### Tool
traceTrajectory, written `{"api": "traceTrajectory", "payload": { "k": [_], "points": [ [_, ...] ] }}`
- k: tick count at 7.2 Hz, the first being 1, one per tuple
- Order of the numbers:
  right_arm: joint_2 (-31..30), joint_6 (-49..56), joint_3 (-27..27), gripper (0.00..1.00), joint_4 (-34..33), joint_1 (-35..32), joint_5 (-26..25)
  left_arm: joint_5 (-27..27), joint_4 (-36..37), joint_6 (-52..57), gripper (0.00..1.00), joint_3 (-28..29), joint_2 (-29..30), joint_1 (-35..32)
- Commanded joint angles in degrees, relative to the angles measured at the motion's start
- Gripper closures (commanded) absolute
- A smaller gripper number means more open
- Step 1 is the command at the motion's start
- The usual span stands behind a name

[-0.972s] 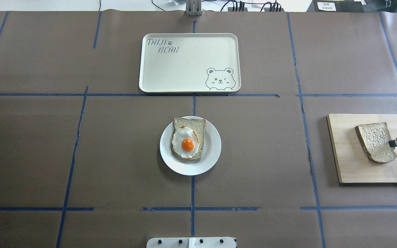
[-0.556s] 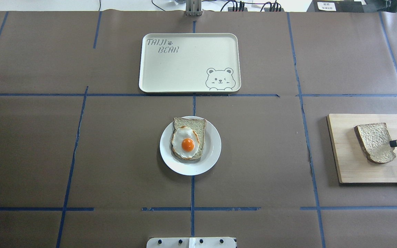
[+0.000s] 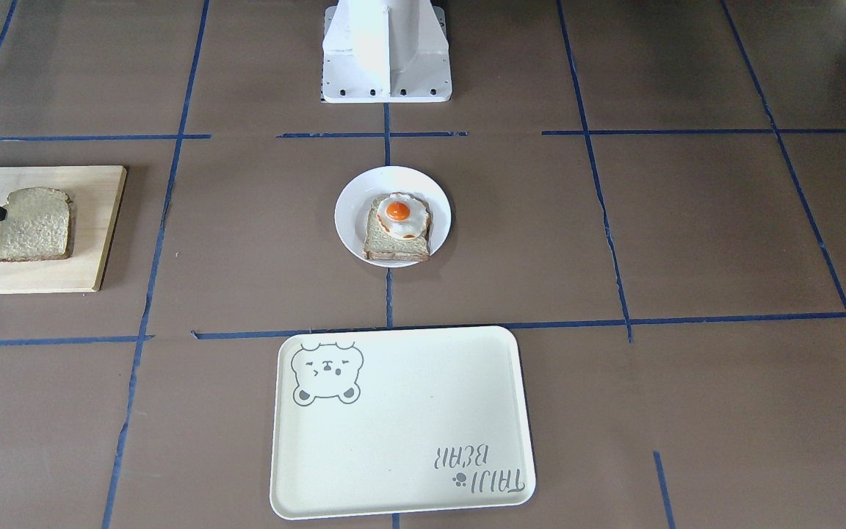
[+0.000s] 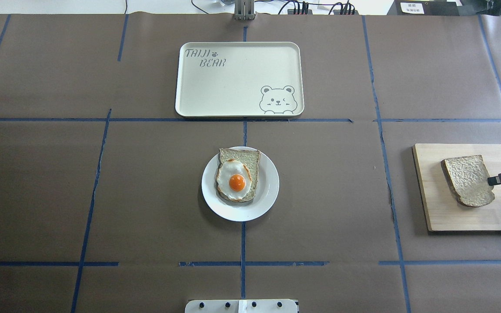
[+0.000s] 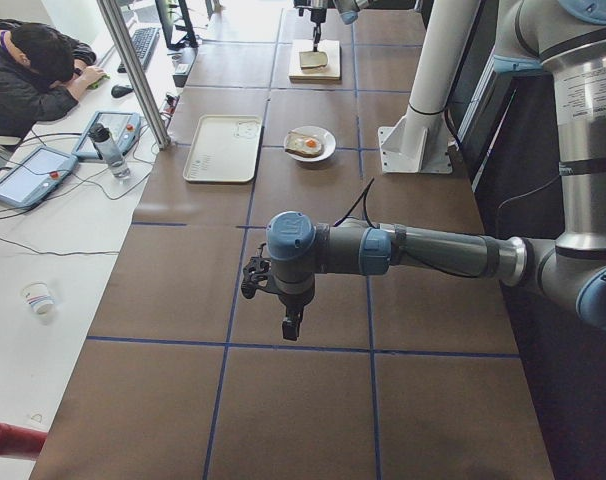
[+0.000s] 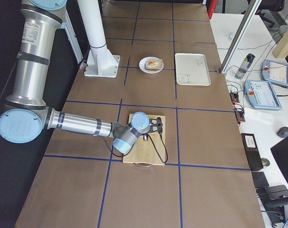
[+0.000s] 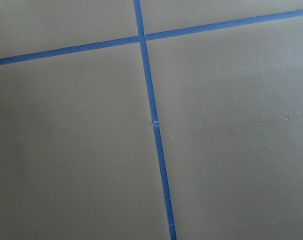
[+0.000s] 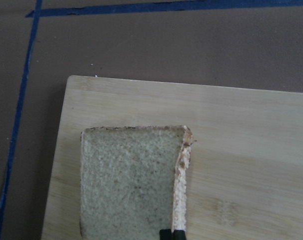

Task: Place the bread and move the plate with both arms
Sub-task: 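Lift the bread slice with the right gripper and carry it toward the plate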

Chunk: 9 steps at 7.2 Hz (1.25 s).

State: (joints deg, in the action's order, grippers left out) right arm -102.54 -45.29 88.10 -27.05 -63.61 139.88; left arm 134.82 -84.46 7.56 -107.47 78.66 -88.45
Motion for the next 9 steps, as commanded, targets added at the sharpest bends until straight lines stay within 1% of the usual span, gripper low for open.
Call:
{"api": "traceTrajectory", "payload": {
  "k": [1,3,4,5,7,8,9],
  "points": [
    [2.8,-7.2,4.7,1.0,-0.4,-2.0,4.3,0.1,0.0,0.0,0.0,0.1,0.0,0.0],
    [7.5,-18.4,9.7,1.0,-0.6,-2.0,4.6,0.1,0.0,0.0,0.0,0.2,0.1,0.0],
    [12.2,-25.4,10.2,1.0,-0.8,-1.4,4.3,0.1,0.0,0.0,0.0,0.2,0.1,0.0],
    [17.9,-31.9,10.2,1.0,-1.2,1.4,3.5,0.2,0.0,0.0,0.0,0.2,0.1,0.0],
    [26.8,-39.0,11.1,1.0,-4.9,7.4,-2.4,0.2,0.0,0.0,0.0,0.2,0.1,0.0],
    [29.5,-44.8,13.9,1.0,-6.5,11.5,-6.4,0.3,0.0,0.0,0.0,0.1,0.1,0.0],
    [30.8,-45.3,15.5,1.0,-7.7,16.8,-12.3,0.3,0.0,0.0,0.0,0.0,0.1,0.1]
  ]
}}
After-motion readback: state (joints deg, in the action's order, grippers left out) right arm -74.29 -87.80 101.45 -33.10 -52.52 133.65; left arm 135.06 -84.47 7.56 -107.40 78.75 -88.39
